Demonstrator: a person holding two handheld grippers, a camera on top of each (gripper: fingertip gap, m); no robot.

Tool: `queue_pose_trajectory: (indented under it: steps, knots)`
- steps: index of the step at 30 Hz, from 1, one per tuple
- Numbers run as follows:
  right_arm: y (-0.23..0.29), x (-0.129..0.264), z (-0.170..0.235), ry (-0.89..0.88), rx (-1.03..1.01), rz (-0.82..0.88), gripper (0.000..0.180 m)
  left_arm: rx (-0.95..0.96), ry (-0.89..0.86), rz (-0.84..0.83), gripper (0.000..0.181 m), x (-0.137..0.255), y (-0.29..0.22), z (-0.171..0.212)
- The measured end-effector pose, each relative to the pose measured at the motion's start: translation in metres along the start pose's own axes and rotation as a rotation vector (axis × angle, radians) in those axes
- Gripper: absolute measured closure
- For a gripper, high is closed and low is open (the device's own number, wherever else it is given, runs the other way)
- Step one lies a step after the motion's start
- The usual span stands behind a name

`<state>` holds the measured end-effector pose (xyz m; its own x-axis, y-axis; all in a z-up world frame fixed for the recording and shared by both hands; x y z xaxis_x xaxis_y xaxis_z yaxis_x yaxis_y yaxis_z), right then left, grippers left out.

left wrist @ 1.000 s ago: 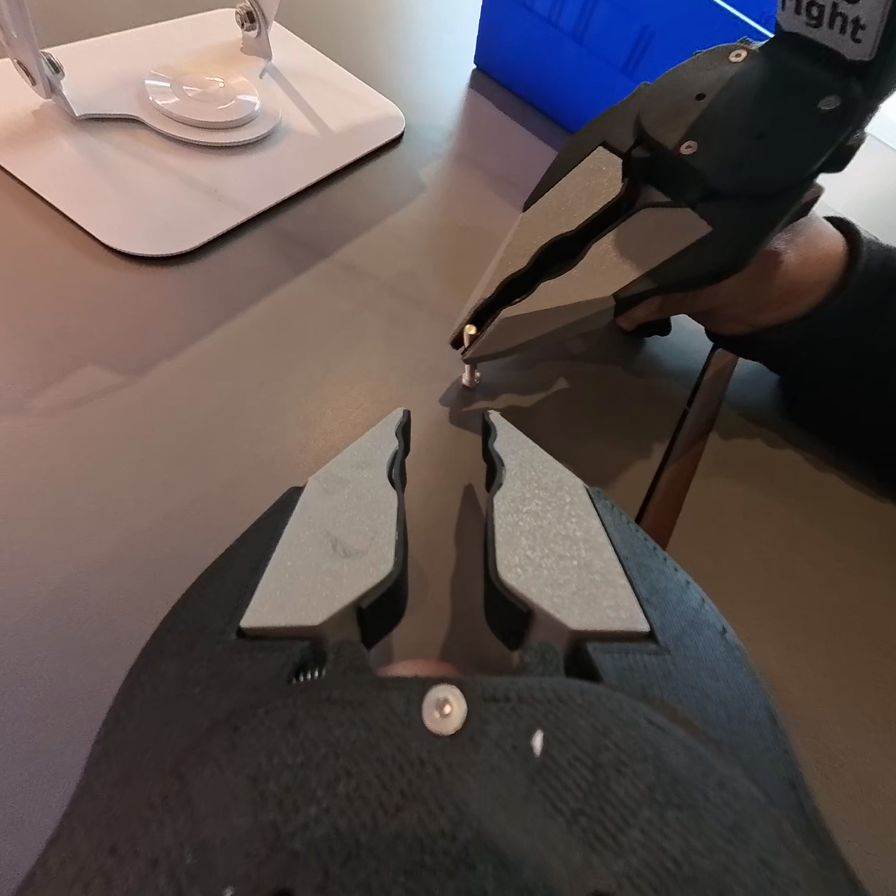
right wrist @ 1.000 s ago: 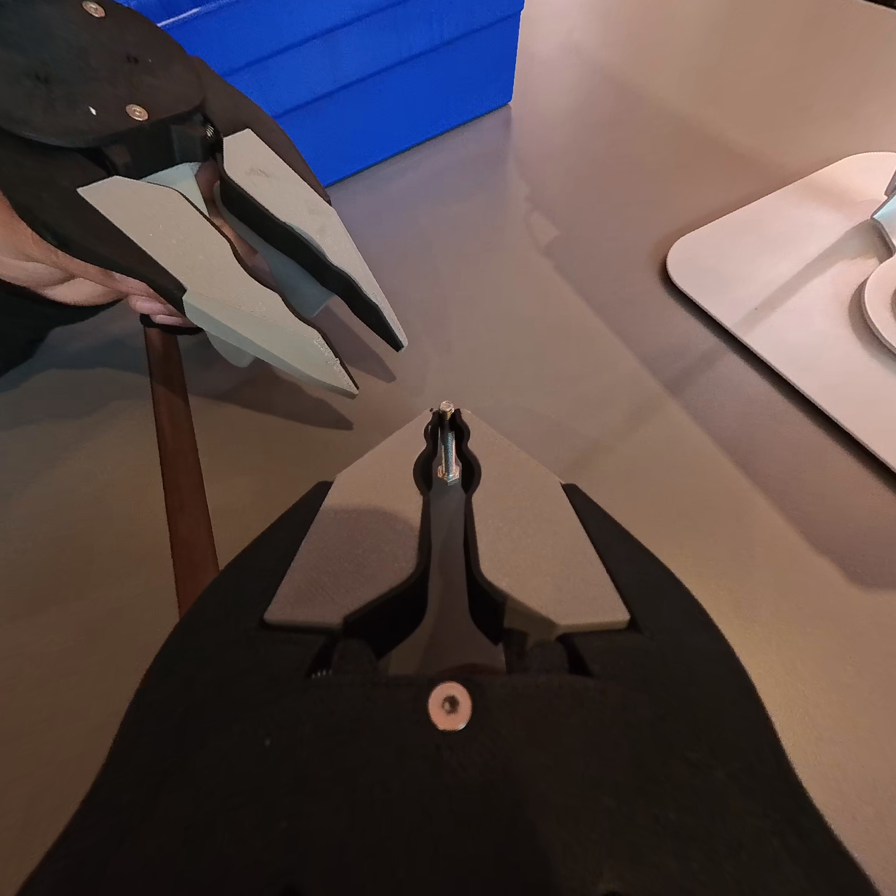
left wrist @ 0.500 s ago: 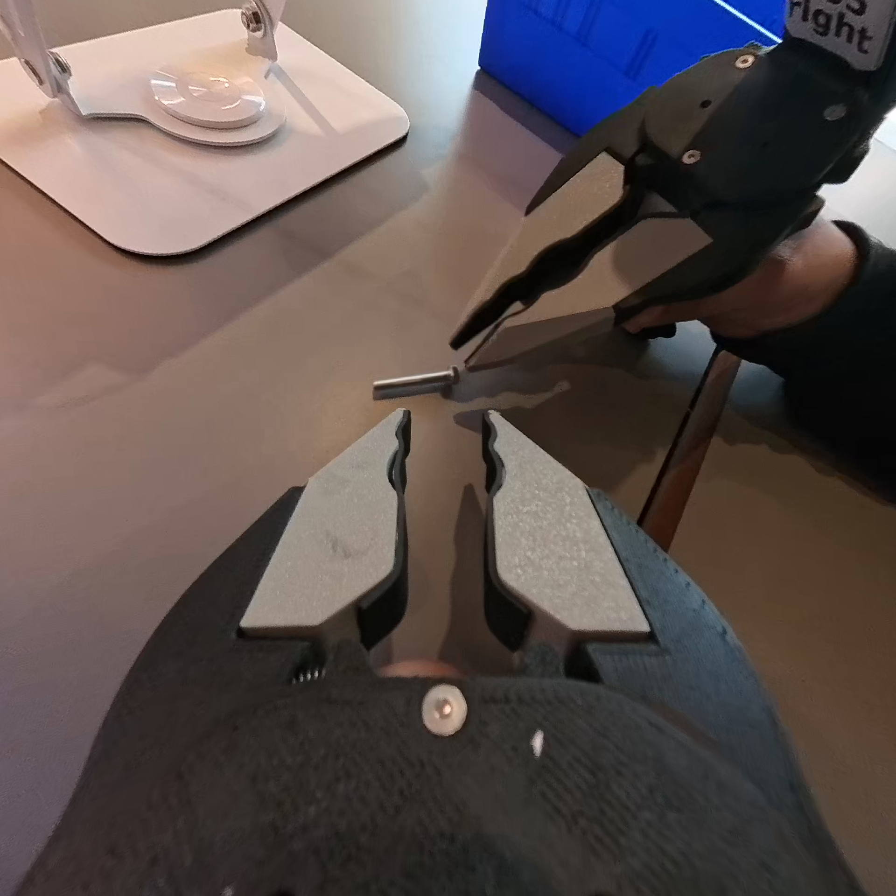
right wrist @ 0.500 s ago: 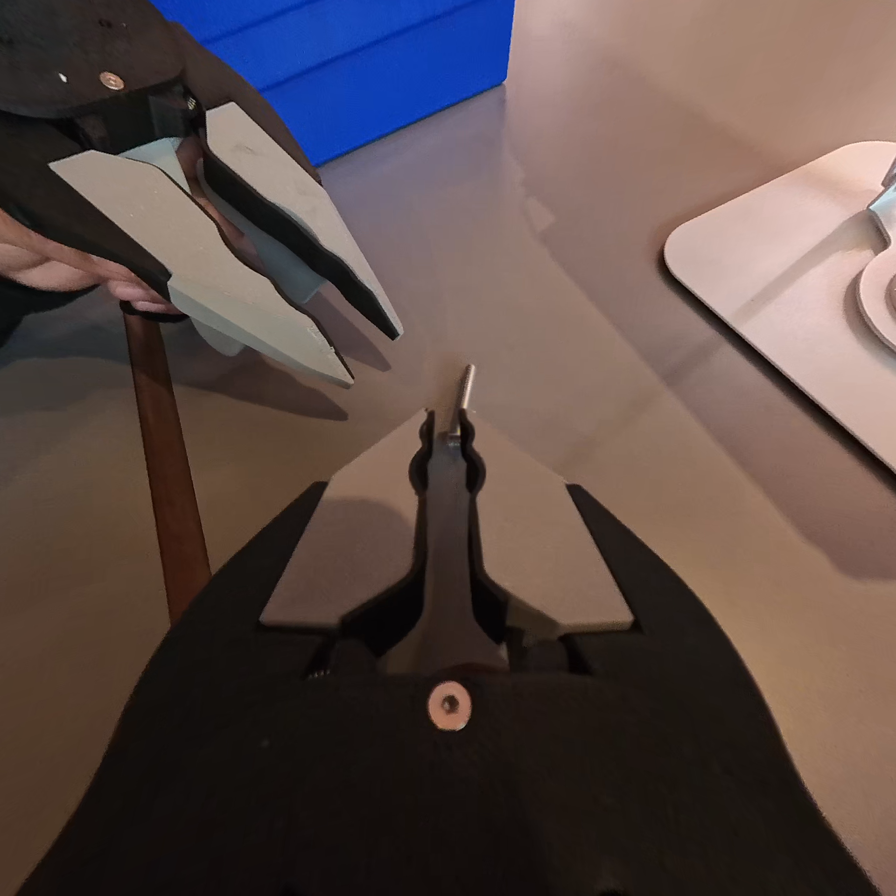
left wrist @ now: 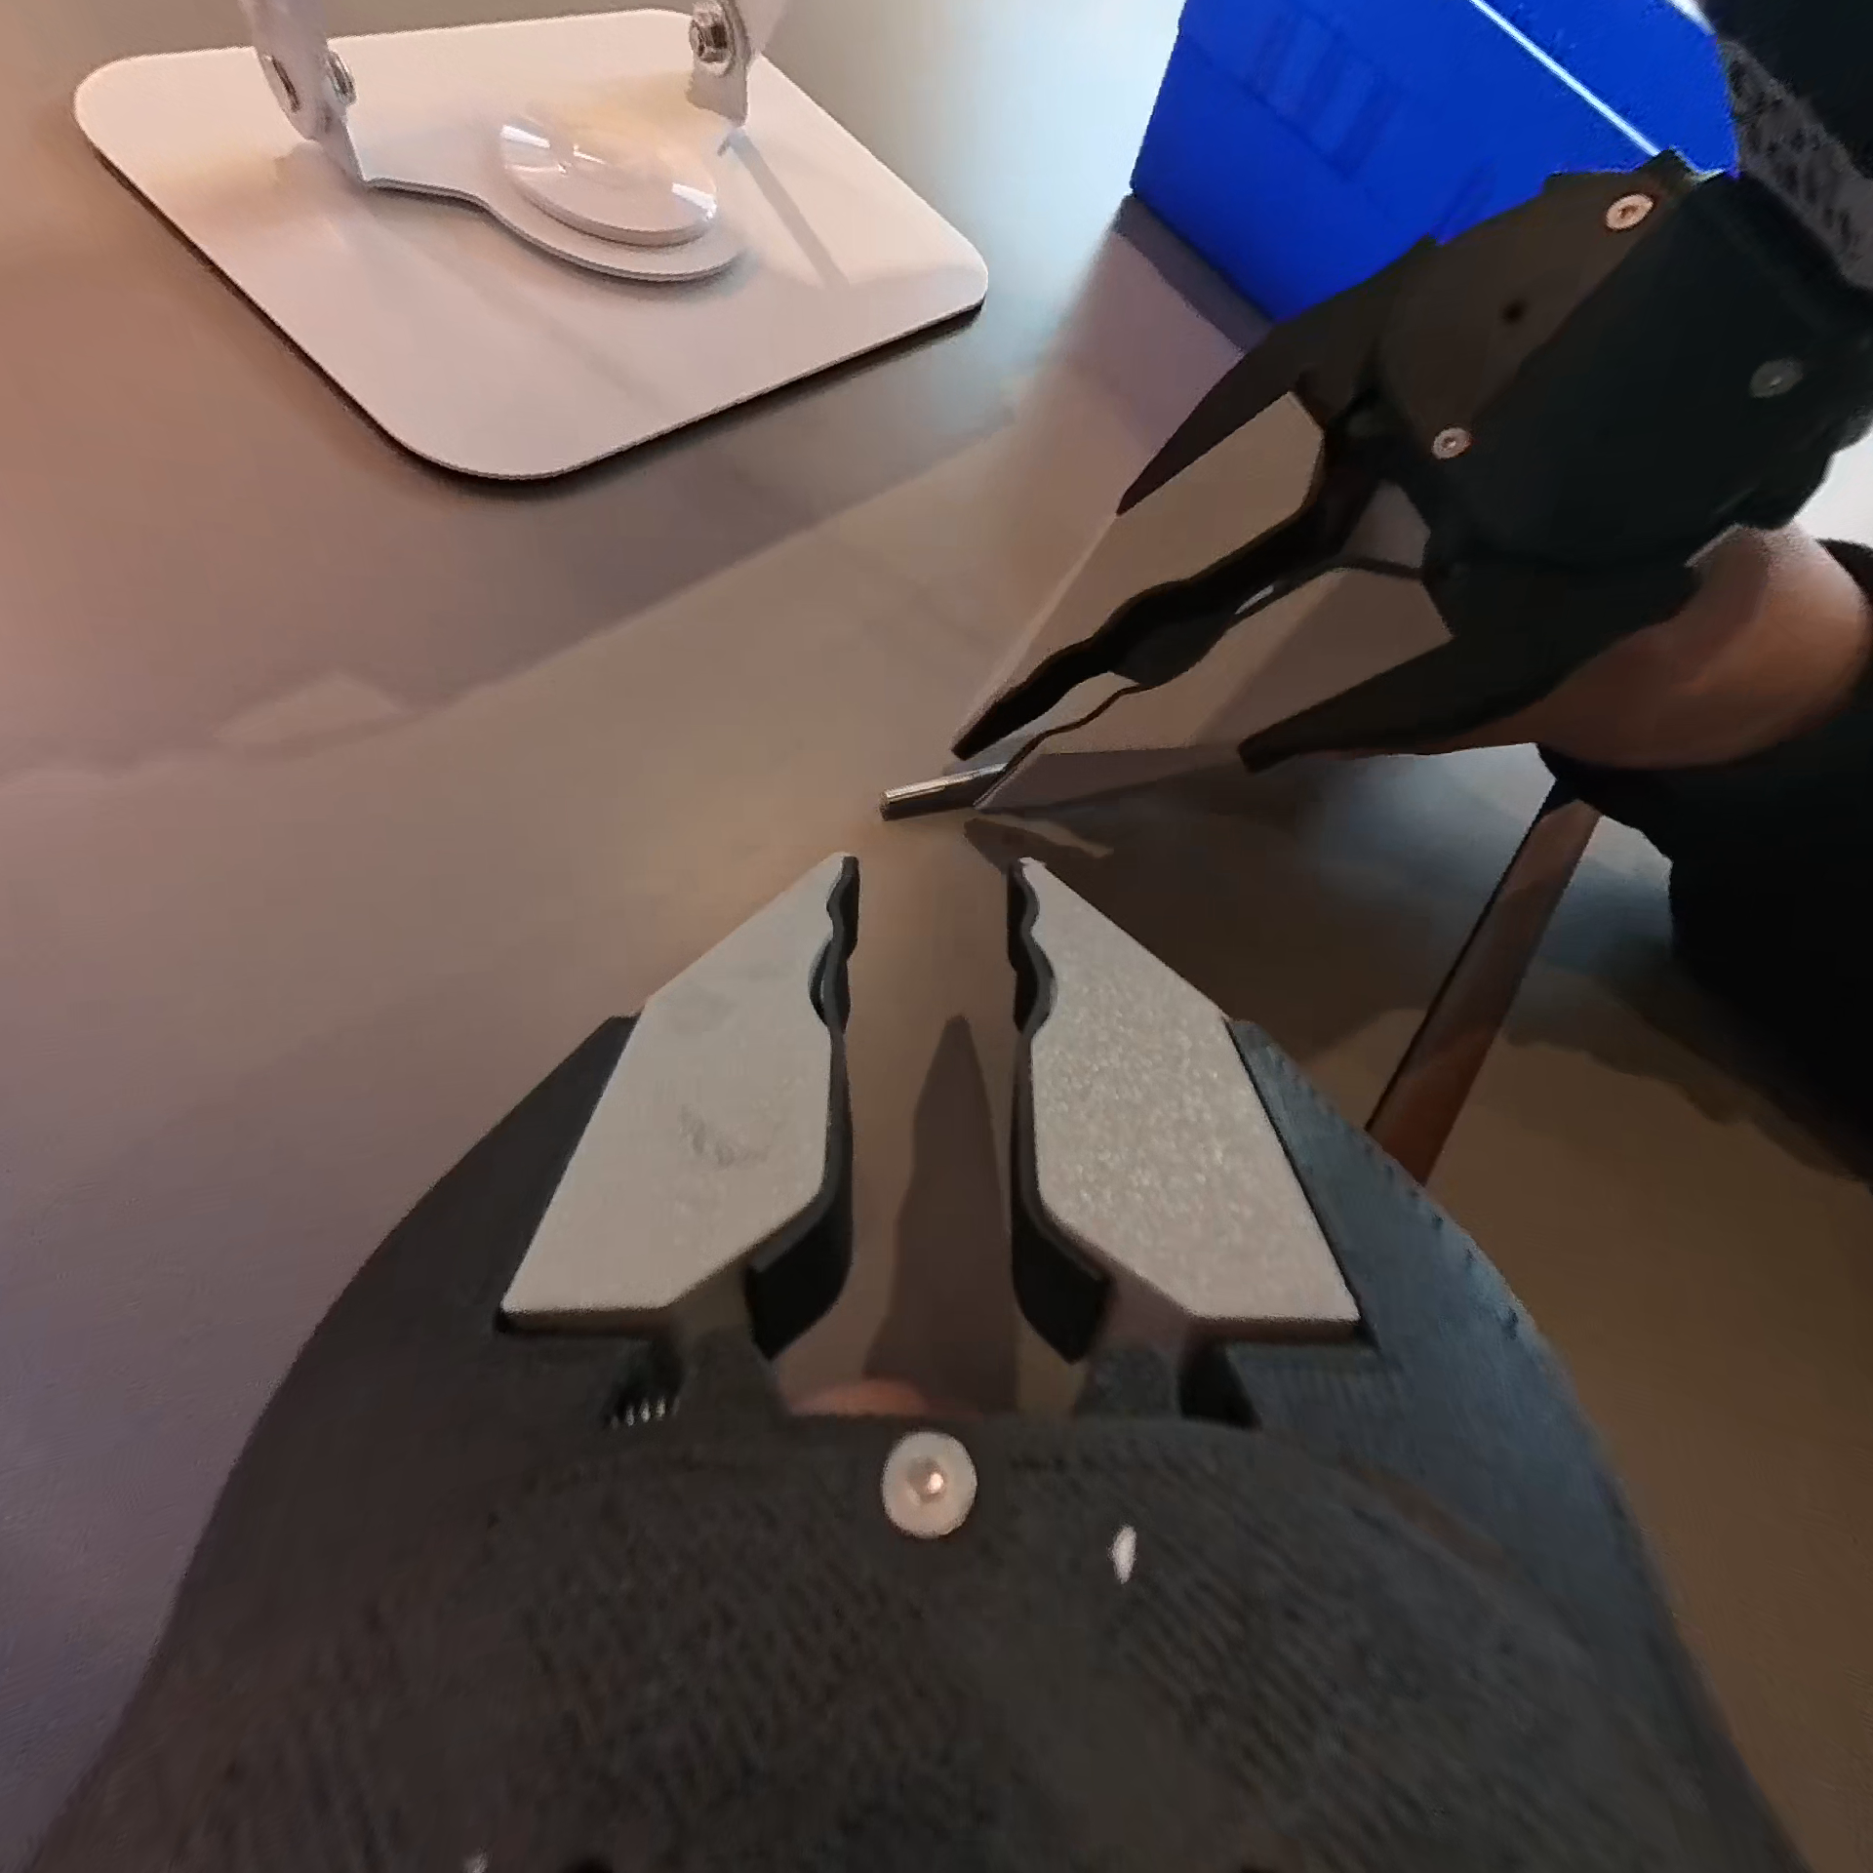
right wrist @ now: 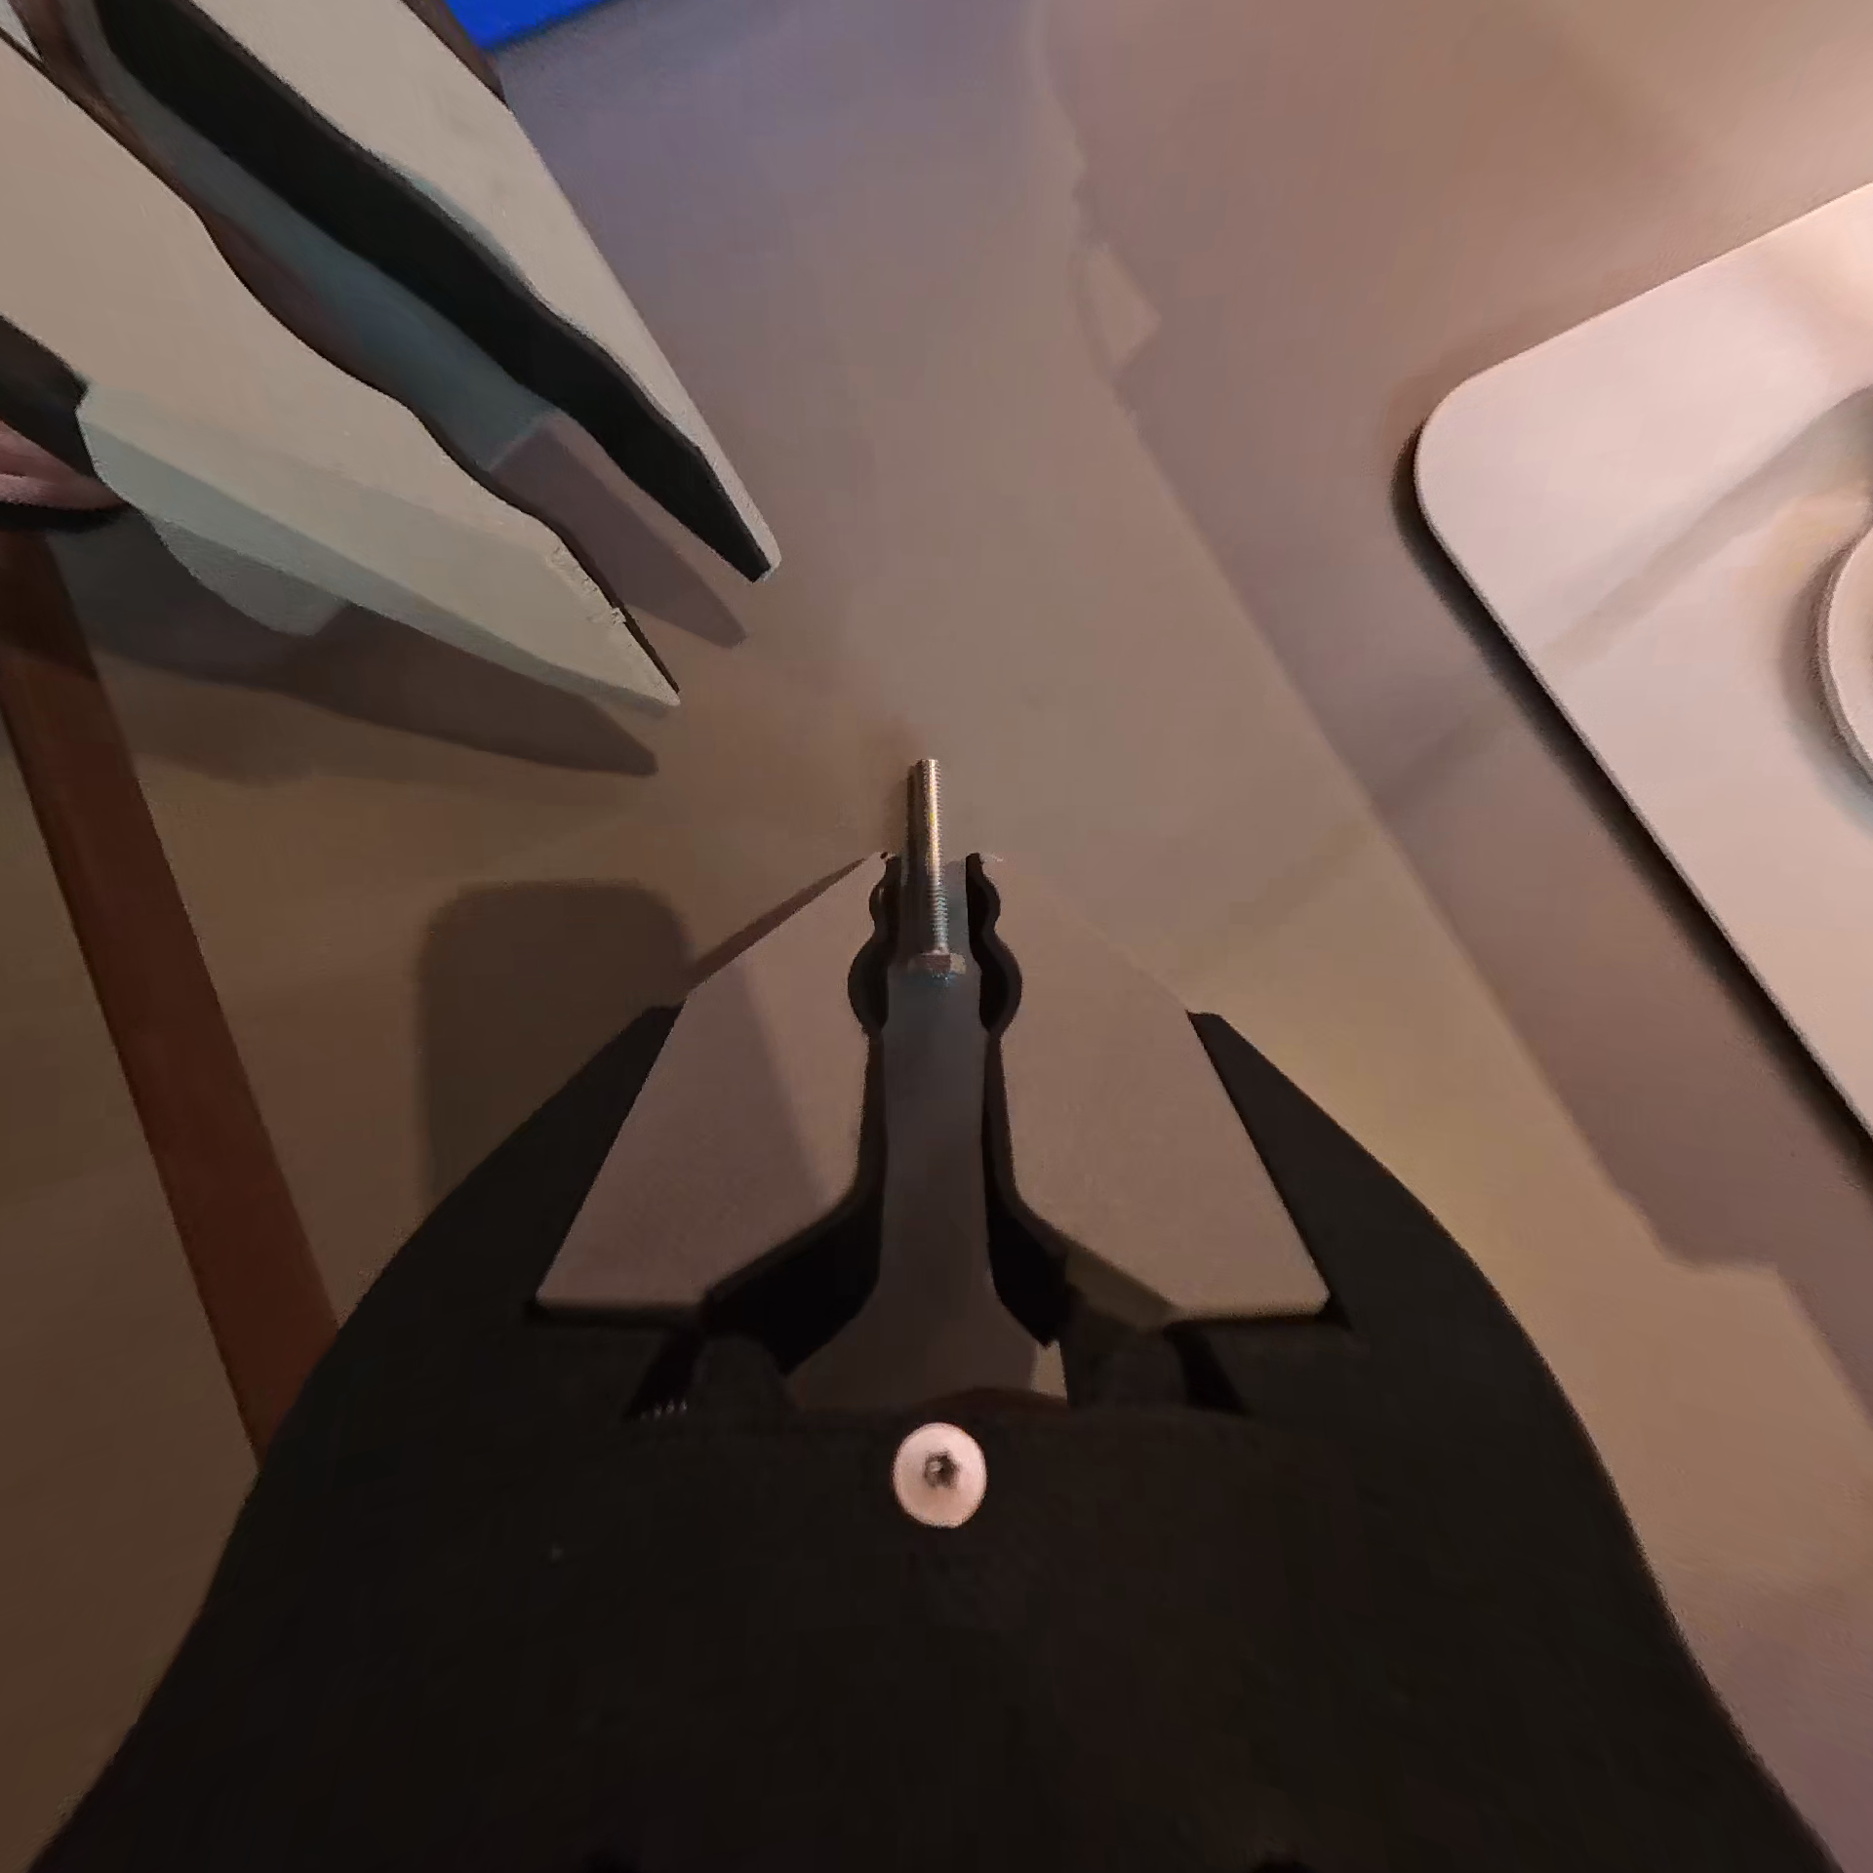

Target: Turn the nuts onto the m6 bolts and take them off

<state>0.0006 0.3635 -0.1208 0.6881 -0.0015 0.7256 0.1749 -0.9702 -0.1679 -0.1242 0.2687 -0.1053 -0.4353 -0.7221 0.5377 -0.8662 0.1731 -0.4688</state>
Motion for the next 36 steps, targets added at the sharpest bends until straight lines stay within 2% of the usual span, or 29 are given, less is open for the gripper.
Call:
queue_pose_trajectory:
  steps: [10,12,17,21,24,29,36]
  knots:
    - [0.000,-0.003,0.001,0.011,0.015,0.016,0.177,-0.005,0.009,-0.003,0.154,-0.001,0.000,0.001]
    - [-0.001,0.001,0.004,-0.043,-0.008,0.004,0.178,-0.005,0.008,-0.003,0.154,-0.002,0.000,0.001]
    - [0.000,0.023,0.001,-0.312,-0.069,-0.114,0.178,-0.008,-0.019,0.049,0.154,-0.001,-0.004,0.000]
    - [0.005,0.036,-0.001,-0.440,-0.065,-0.170,0.178,0.016,-0.079,0.227,0.157,0.003,-0.015,-0.005]
    - [0.007,0.043,-0.006,-0.509,-0.067,-0.202,0.178,0.021,-0.123,0.335,0.159,0.009,-0.023,-0.008]
    - [0.012,0.050,-0.011,-0.584,-0.058,-0.244,0.178,0.018,-0.193,0.390,0.165,0.017,-0.025,-0.013]
    - [0.014,0.053,-0.013,-0.619,-0.059,-0.272,0.178,0.044,-0.190,0.443,0.170,0.019,-0.025,-0.013]
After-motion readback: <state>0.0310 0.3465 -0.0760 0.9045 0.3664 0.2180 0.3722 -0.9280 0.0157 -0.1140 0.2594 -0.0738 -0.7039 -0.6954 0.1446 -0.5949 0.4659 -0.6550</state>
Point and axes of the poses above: each gripper's, where its closed fingertips meet, x back along the fingers, z out of its underside, y = z × x across the jaws, the point moved 9 cm from there along x, back along the fingers, and after that the axes turned 14 degrees about x, right-handed, at the moved point
